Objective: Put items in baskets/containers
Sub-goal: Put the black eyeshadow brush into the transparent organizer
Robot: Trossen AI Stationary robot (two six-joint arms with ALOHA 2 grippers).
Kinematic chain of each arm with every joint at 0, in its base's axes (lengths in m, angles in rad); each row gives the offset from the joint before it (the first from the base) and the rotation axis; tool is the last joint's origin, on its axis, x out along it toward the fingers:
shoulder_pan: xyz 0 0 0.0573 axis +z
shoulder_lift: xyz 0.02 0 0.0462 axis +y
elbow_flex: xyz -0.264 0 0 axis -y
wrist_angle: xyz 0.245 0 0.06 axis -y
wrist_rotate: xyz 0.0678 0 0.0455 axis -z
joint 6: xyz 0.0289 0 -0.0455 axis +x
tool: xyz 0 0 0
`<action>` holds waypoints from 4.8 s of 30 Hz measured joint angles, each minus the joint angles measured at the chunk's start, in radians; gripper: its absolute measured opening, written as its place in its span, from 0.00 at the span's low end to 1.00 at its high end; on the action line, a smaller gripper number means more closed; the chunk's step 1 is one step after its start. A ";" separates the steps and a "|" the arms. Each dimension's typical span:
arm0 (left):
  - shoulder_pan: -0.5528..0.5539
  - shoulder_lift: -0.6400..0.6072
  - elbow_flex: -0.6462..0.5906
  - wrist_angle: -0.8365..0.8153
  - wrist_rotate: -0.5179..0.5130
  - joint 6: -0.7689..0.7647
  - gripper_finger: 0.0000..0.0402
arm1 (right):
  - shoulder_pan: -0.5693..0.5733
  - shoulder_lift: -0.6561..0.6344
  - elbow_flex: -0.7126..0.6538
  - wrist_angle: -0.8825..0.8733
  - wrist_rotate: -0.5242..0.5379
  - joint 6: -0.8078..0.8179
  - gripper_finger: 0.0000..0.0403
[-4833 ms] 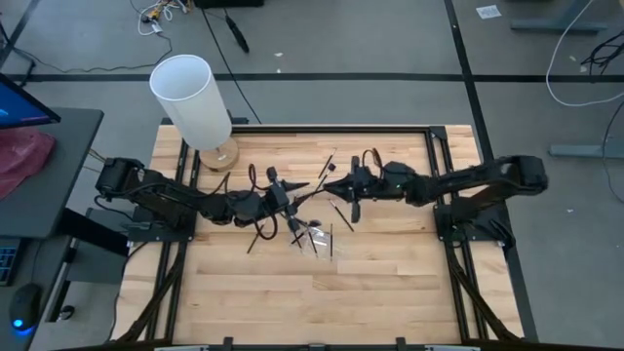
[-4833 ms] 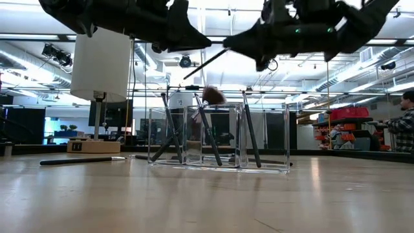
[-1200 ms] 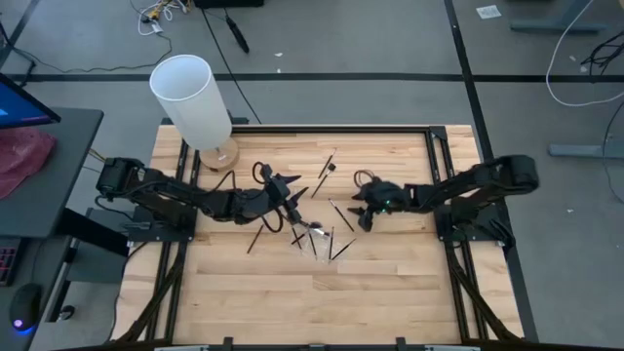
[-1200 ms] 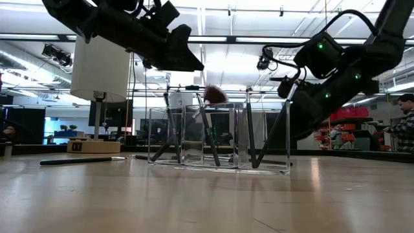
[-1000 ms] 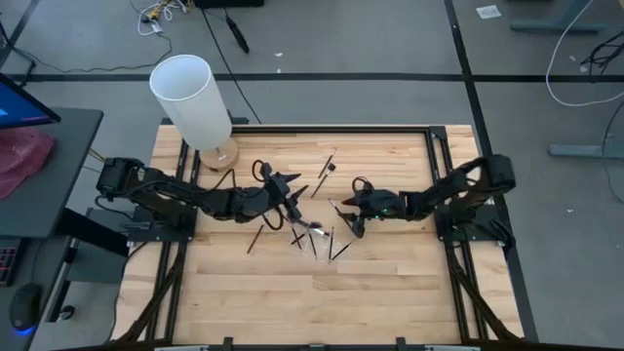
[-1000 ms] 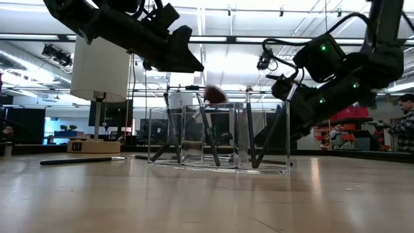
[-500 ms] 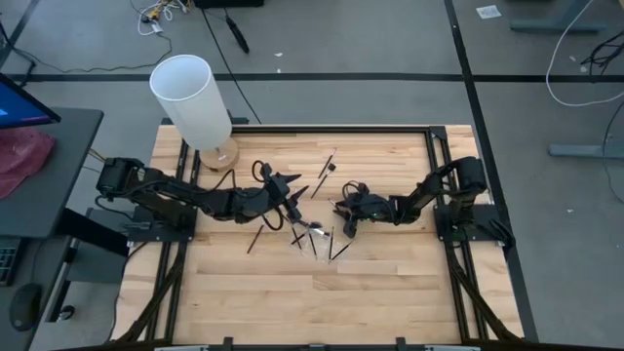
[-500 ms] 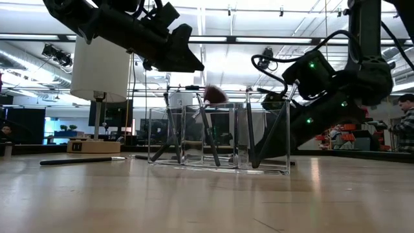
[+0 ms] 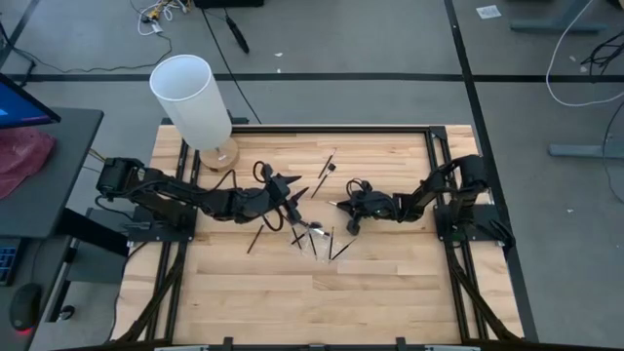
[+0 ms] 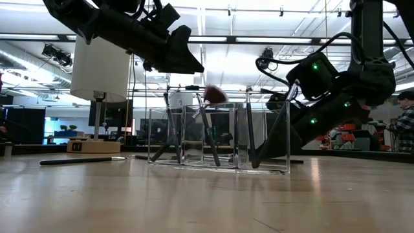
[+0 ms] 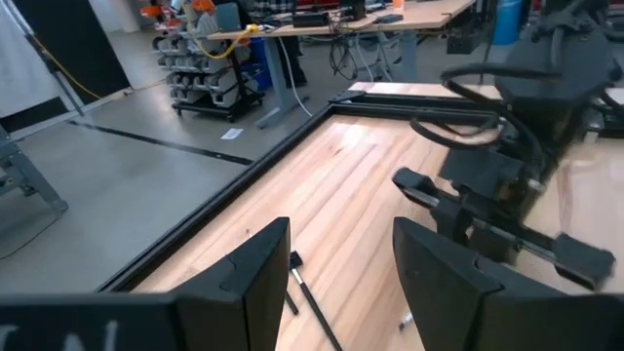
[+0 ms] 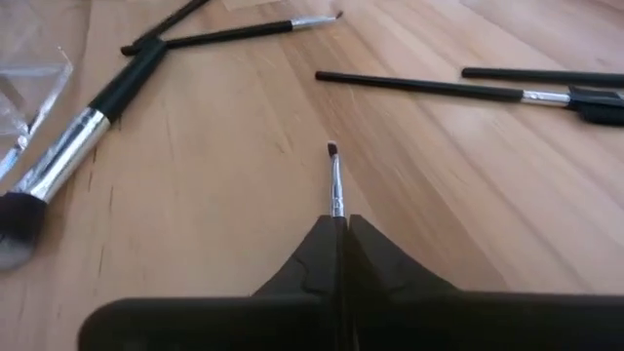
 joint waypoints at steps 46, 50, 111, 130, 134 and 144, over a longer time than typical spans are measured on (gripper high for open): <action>0.031 0.280 0.000 0.762 0.384 0.070 0.46 | 0.029 -0.529 -0.004 0.350 -0.347 -0.121 0.02; 0.031 0.307 0.000 0.919 0.439 0.078 0.46 | 0.049 -0.529 -0.004 0.347 -0.349 -0.132 0.02; -0.097 -0.217 0.221 -0.486 0.653 -0.049 0.05 | 0.001 -0.626 -0.002 0.016 -0.204 -0.188 0.26; -0.033 0.099 0.220 -0.366 0.743 -0.175 0.06 | 0.001 -0.625 -0.002 0.023 -0.204 -0.198 0.25; -0.023 0.137 0.220 -0.353 0.743 -0.193 0.07 | 0.001 -0.625 -0.002 0.023 -0.205 -0.194 0.25; -0.015 0.172 0.220 -0.330 0.767 -0.202 0.09 | 0.001 -0.625 -0.003 0.022 -0.205 -0.194 0.24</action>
